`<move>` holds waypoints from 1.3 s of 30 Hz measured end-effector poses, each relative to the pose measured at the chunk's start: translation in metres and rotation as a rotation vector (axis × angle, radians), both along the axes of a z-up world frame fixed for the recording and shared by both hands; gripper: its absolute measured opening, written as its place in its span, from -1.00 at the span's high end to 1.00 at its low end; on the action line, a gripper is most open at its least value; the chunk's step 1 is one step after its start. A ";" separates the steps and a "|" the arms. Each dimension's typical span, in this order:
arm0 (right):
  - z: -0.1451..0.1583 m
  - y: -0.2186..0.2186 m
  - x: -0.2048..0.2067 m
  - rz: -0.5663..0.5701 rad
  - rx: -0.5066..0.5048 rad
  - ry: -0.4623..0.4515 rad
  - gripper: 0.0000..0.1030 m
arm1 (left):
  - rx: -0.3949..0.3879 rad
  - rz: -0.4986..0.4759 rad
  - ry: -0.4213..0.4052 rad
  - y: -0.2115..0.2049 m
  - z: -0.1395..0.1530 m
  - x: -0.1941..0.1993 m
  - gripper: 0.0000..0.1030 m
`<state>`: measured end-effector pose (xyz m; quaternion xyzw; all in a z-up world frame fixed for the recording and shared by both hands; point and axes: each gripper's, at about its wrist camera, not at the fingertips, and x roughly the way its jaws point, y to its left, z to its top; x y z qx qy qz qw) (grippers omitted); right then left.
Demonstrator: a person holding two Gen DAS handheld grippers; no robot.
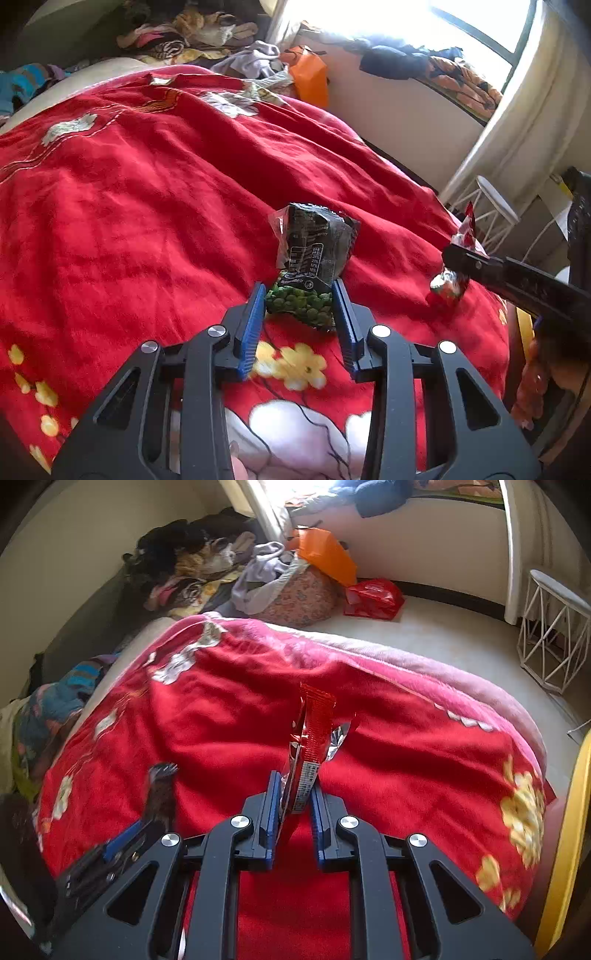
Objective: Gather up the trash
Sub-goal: 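Grasp the green-pea snack bag with the left tool while the right tool grasps the red candy wrapper, then carry the green snack bag with the left tool while the right tool carries the red wrapper to the bin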
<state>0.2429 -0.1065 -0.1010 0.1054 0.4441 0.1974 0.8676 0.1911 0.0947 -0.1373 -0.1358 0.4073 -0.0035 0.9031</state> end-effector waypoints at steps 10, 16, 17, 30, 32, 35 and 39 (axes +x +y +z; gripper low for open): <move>0.018 -0.030 -0.045 0.040 0.025 -0.055 0.75 | -0.013 -0.046 -0.028 -0.015 0.015 -0.016 0.44; 0.039 -0.047 -0.062 0.038 0.051 -0.106 0.76 | -0.012 -0.080 -0.059 -0.032 0.030 -0.024 0.44; 0.042 -0.049 -0.064 0.037 0.053 -0.113 0.76 | -0.012 -0.089 -0.066 -0.036 0.034 -0.026 0.44; 0.082 -0.112 -0.093 -0.046 0.072 -0.190 0.76 | -0.025 -0.185 -0.146 -0.084 0.072 -0.038 0.44; 0.084 -0.122 -0.096 -0.065 0.073 -0.190 0.76 | -0.027 -0.206 -0.155 -0.094 0.077 -0.040 0.44; 0.087 -0.137 -0.100 -0.094 0.074 -0.194 0.76 | -0.029 -0.232 -0.168 -0.106 0.083 -0.042 0.44; 0.089 -0.158 -0.107 -0.132 0.074 -0.205 0.76 | -0.027 -0.261 -0.182 -0.118 0.090 -0.044 0.44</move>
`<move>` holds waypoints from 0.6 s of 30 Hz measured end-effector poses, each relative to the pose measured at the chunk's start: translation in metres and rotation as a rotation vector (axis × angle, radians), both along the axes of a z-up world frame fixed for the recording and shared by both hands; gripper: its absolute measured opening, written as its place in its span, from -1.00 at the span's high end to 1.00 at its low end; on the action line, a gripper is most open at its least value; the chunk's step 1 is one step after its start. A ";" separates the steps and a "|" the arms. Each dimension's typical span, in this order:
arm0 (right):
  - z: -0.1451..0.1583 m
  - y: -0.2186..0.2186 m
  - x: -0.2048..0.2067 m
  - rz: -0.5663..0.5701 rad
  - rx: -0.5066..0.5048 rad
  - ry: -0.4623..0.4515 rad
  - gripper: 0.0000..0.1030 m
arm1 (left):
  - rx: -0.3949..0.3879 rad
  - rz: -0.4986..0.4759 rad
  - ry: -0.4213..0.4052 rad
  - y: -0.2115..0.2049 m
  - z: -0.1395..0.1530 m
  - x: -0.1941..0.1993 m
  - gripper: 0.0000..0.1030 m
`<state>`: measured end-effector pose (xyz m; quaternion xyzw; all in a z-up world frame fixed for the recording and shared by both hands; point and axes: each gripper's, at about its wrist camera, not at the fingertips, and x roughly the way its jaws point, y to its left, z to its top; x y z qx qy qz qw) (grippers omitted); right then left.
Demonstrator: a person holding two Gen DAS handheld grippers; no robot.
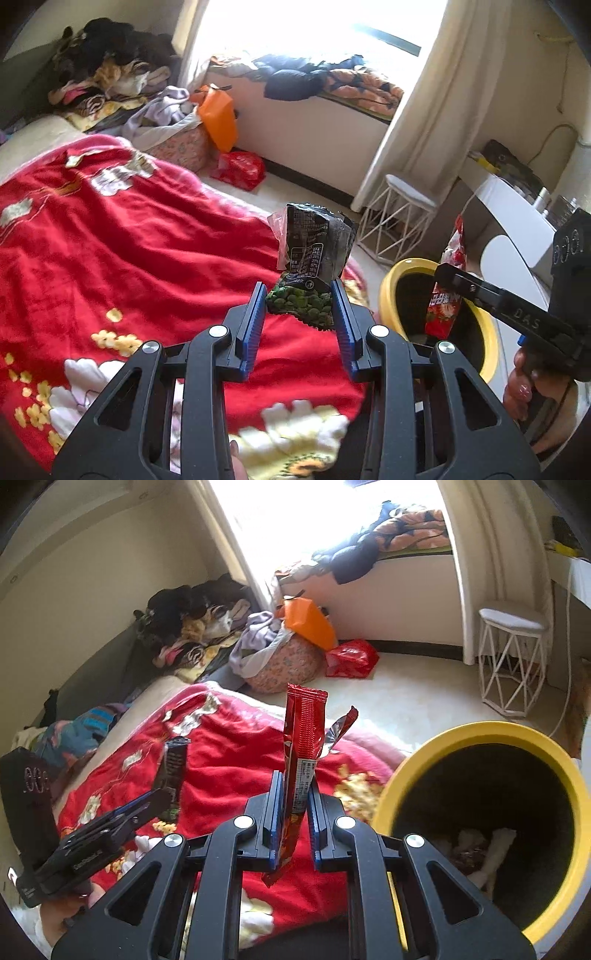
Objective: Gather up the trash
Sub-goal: 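Carry the green snack bag with the left tool while the right tool carries the red wrapper to the bin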
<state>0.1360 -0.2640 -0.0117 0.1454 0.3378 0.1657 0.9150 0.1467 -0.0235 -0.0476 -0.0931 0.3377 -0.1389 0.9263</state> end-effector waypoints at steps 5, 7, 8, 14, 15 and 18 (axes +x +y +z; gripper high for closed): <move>-0.001 -0.019 -0.004 -0.033 0.011 -0.001 0.76 | 0.010 -0.038 -0.013 -0.018 0.005 -0.003 0.44; -0.001 -0.027 -0.007 -0.047 0.013 -0.002 0.76 | 0.013 -0.050 -0.017 -0.024 0.007 -0.005 0.44; -0.001 -0.030 -0.009 -0.053 0.011 -0.004 0.76 | 0.015 -0.055 -0.019 -0.026 0.008 -0.006 0.44; 0.000 -0.048 -0.016 -0.091 0.006 -0.013 0.76 | 0.029 -0.095 -0.029 -0.046 0.009 -0.009 0.44; 0.000 -0.052 -0.017 -0.099 0.002 -0.016 0.76 | 0.034 -0.103 -0.031 -0.050 0.009 -0.010 0.44; 0.001 -0.058 -0.019 -0.120 0.001 -0.020 0.76 | 0.039 -0.123 -0.033 -0.057 0.008 -0.011 0.44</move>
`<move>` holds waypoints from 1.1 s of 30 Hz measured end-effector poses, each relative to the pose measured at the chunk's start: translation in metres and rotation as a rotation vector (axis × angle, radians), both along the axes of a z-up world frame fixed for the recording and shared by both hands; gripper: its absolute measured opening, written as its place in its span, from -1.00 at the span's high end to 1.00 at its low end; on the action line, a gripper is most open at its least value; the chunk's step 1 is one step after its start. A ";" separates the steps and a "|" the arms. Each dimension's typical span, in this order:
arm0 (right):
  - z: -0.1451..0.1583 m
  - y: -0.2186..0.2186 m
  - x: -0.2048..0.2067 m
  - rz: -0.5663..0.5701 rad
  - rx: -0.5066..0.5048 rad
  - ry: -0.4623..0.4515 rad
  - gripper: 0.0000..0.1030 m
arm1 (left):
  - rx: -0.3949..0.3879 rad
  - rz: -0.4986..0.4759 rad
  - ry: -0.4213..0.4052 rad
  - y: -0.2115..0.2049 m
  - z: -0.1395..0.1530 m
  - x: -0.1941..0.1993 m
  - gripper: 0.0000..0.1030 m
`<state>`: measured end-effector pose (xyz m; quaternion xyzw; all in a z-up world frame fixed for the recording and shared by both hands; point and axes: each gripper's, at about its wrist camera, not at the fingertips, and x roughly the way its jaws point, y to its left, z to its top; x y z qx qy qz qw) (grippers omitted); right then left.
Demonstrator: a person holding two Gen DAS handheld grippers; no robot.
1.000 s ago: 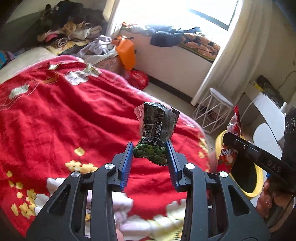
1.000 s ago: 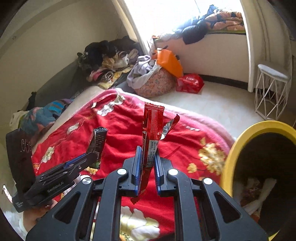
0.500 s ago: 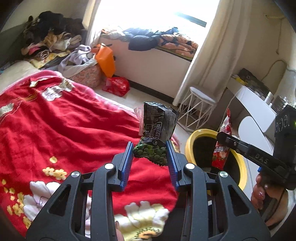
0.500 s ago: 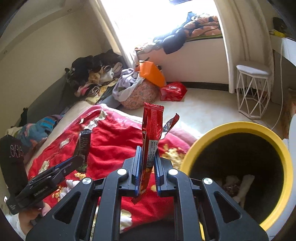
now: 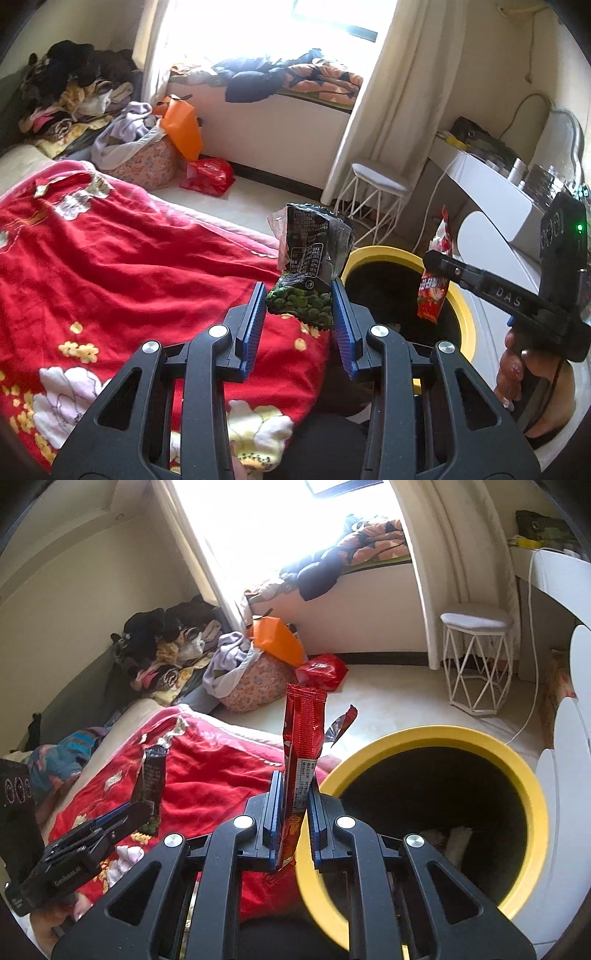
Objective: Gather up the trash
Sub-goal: 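Carry the green snack bag with the left tool while the right tool carries the red wrapper to the bin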
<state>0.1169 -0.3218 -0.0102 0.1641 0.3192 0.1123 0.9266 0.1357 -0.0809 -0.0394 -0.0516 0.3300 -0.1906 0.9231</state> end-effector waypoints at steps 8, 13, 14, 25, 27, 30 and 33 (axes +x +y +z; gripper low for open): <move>0.001 -0.020 -0.003 -0.058 -0.013 -0.010 0.76 | 0.014 -0.041 -0.002 -0.016 -0.002 -0.003 0.44; 0.001 -0.032 -0.004 -0.092 -0.023 -0.011 0.76 | 0.029 -0.072 -0.001 -0.029 -0.005 -0.004 0.44; 0.000 -0.035 -0.004 -0.101 -0.029 -0.011 0.76 | 0.032 -0.078 -0.001 -0.033 -0.005 -0.004 0.44; -0.010 -0.059 -0.006 -0.172 -0.057 0.014 0.76 | 0.059 -0.136 0.009 -0.063 -0.013 -0.003 0.44; -0.012 -0.063 -0.006 -0.184 -0.059 0.018 0.76 | 0.066 -0.148 0.010 -0.070 -0.015 -0.003 0.44; -0.017 -0.071 -0.006 -0.201 -0.056 0.029 0.76 | 0.074 -0.166 0.012 -0.079 -0.017 -0.003 0.44; -0.021 -0.080 -0.006 -0.220 -0.045 0.041 0.76 | 0.080 -0.185 0.016 -0.089 -0.020 -0.002 0.44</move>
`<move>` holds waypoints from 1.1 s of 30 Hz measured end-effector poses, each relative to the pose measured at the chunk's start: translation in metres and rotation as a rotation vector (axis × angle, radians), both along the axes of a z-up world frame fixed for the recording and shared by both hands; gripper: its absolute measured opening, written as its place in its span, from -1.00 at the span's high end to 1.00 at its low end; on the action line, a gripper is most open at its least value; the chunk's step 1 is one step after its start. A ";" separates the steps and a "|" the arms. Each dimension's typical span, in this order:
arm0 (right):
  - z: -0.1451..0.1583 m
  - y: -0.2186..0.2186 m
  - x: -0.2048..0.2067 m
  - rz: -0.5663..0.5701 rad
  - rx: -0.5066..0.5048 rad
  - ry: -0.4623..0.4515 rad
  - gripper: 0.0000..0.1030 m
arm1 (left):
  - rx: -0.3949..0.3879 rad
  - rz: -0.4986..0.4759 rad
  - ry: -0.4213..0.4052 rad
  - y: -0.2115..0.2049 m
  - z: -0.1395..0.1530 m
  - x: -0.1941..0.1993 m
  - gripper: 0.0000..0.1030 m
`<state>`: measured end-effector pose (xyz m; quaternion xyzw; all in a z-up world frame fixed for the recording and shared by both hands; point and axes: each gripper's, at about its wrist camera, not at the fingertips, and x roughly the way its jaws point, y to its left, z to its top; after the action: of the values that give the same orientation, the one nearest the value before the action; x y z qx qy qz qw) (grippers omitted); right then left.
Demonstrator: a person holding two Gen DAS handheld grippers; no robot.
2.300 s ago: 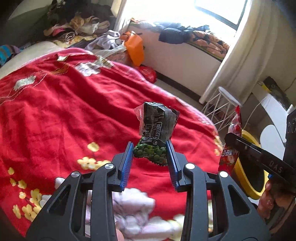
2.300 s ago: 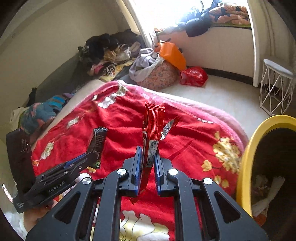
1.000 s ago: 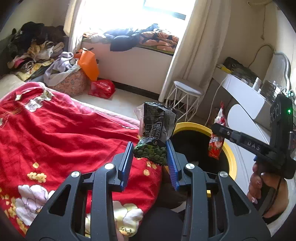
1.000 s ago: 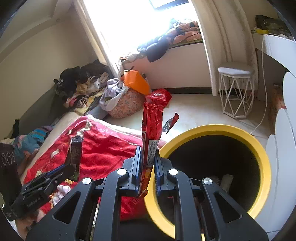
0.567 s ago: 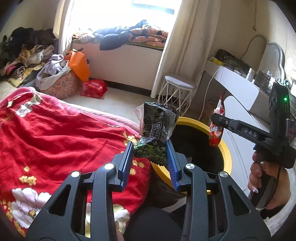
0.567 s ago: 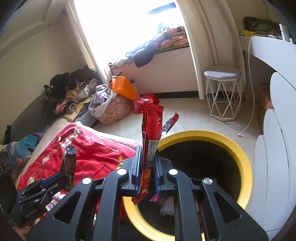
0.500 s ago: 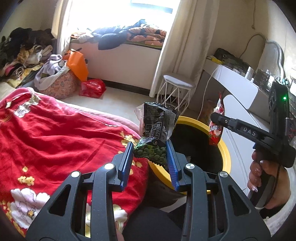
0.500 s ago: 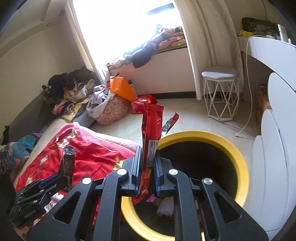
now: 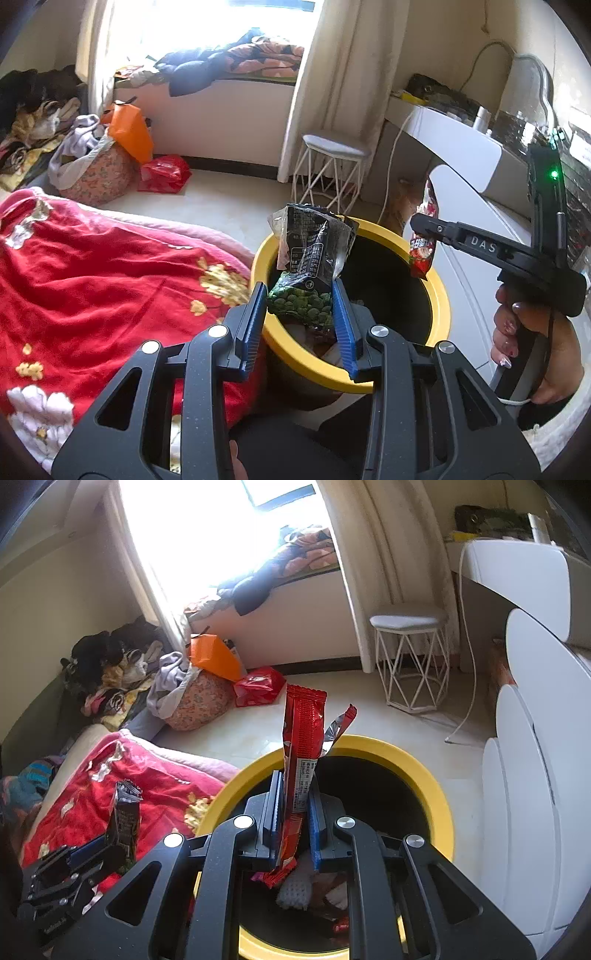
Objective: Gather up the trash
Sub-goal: 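Carry the green snack bag with the left tool while the right tool carries the red wrapper to the bin, then open the left tool over the bin while the right tool releases the red wrapper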
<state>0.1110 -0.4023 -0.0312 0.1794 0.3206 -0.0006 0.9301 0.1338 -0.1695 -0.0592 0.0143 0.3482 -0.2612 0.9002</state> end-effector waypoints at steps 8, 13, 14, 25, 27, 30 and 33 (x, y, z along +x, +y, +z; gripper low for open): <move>-0.012 -0.021 0.001 -0.024 0.022 0.029 0.76 | 0.024 -0.057 0.022 -0.031 -0.014 0.003 0.44; -0.024 -0.027 0.006 -0.027 0.035 0.061 0.75 | 0.043 -0.078 0.042 -0.045 -0.026 0.006 0.43; -0.026 -0.028 0.006 -0.028 0.036 0.065 0.75 | 0.046 -0.080 0.046 -0.047 -0.028 0.006 0.43; -0.042 -0.037 0.011 -0.019 0.071 0.097 0.71 | 0.068 -0.098 0.084 -0.065 -0.045 0.014 0.42; -0.044 -0.038 0.011 -0.020 0.075 0.100 0.71 | 0.068 -0.098 0.090 -0.067 -0.047 0.015 0.41; -0.046 -0.040 0.010 -0.020 0.073 0.104 0.63 | 0.066 -0.103 0.094 -0.069 -0.048 0.019 0.38; -0.044 -0.042 0.009 -0.023 0.072 0.101 0.40 | 0.054 -0.105 0.098 -0.069 -0.049 0.023 0.35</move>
<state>0.1202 -0.4439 -0.0753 0.2163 0.3649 -0.0090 0.9055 0.1565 -0.2385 -0.1079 0.0439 0.3976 -0.2990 0.8664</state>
